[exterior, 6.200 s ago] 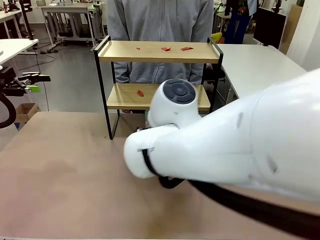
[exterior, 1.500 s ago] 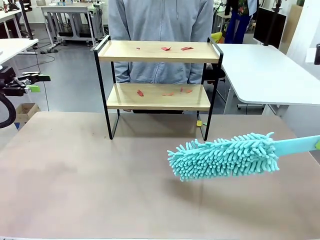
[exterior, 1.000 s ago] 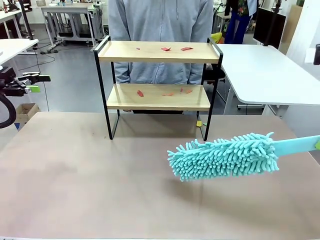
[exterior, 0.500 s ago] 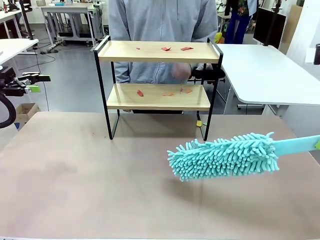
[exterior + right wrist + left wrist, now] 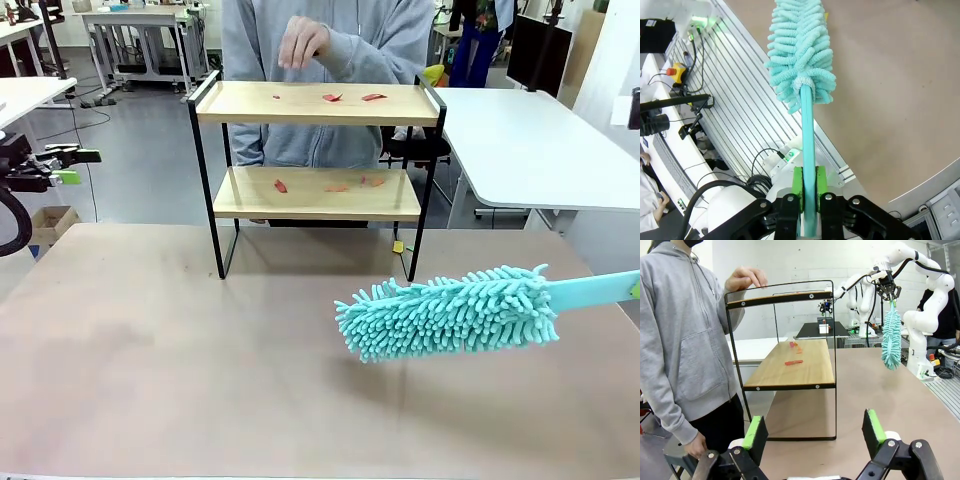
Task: Clean the shelf.
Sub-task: Clean the specific section of the Shelf indicated by the human with the Duster.
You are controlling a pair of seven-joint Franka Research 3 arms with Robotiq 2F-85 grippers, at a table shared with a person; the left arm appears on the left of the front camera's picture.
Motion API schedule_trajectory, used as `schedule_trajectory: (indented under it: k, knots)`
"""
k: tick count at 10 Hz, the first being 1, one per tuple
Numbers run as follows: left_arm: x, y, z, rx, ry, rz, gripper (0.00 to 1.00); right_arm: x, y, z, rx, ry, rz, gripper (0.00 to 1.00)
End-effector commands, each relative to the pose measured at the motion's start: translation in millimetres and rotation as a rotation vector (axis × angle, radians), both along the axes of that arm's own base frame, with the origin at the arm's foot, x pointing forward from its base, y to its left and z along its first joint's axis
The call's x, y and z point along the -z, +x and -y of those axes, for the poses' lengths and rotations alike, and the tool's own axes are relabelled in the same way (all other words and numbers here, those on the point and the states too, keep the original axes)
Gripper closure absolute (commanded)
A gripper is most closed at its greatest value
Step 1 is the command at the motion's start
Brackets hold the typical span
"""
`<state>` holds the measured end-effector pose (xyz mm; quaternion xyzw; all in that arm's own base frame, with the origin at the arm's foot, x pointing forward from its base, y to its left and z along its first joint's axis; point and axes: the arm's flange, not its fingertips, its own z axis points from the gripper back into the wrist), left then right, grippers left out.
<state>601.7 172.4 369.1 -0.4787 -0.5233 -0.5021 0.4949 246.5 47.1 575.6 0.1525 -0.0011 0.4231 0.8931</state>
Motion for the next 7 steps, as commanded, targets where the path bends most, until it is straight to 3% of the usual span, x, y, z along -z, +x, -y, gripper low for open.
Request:
schedule_trajectory:
  k: [1,7]
  knots:
    - [-1.8,-0.6,0.5,0.006,0.007,0.011,0.0,-4.0,1.9,-0.8,0.008,-0.012,0.006,0.87]
    - [-1.8,-0.6,0.5,0.006,0.007,0.011,0.0,-4.0,1.9,-0.8,0.008,-0.012,0.006,0.87]
